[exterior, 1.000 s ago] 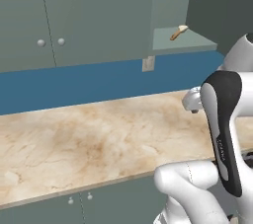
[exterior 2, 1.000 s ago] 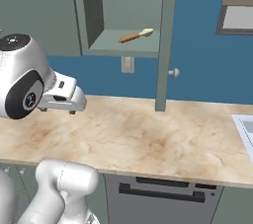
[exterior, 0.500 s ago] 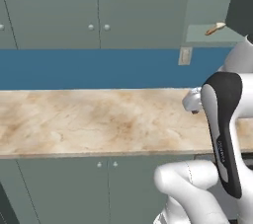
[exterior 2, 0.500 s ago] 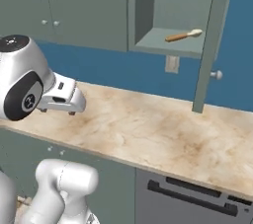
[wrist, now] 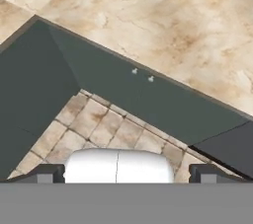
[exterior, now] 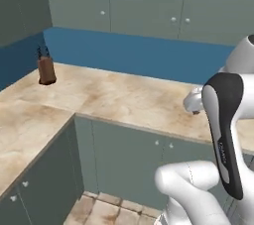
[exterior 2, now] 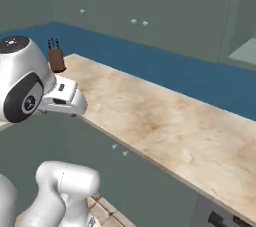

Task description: Organize the utensils by type. Pick up the wooden spoons from the counter and place them in the open cabinet. Then pick up the metallic utensils from the counter and place them in the open drawer.

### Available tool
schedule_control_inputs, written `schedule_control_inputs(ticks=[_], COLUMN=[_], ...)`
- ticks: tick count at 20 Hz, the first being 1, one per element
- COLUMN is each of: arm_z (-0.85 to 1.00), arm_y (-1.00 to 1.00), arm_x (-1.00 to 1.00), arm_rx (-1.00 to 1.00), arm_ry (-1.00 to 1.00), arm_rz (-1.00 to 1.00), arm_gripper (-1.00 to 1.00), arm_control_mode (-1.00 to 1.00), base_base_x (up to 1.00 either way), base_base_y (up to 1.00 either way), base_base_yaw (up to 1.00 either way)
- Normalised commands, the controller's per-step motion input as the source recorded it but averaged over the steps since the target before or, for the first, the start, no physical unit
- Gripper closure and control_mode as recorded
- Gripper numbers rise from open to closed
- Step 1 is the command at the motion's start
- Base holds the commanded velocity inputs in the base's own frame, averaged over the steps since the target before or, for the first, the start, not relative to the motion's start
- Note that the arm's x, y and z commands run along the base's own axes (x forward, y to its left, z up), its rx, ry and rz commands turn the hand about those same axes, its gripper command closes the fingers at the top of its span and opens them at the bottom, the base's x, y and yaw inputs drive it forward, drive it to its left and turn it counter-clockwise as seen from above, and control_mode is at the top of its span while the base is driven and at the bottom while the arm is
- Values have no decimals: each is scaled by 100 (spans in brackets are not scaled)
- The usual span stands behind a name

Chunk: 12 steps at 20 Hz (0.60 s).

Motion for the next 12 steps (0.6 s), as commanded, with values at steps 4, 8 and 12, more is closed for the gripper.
schedule_control_inputs(ticks=[4,8,12], arm_z=[0,0,0], arm_y=[0,0,0], arm_x=[0,0,0], arm_rx=[0,0,0], arm_ry=[0,0,0], arm_rz=[0,0,0], arm_gripper=[-100,-100,-100], arm_control_mode=[100,100,100], base_base_x=[-35,-35,-30], base_base_y=[60,39,40], base_base_yaw=[62,63,62])
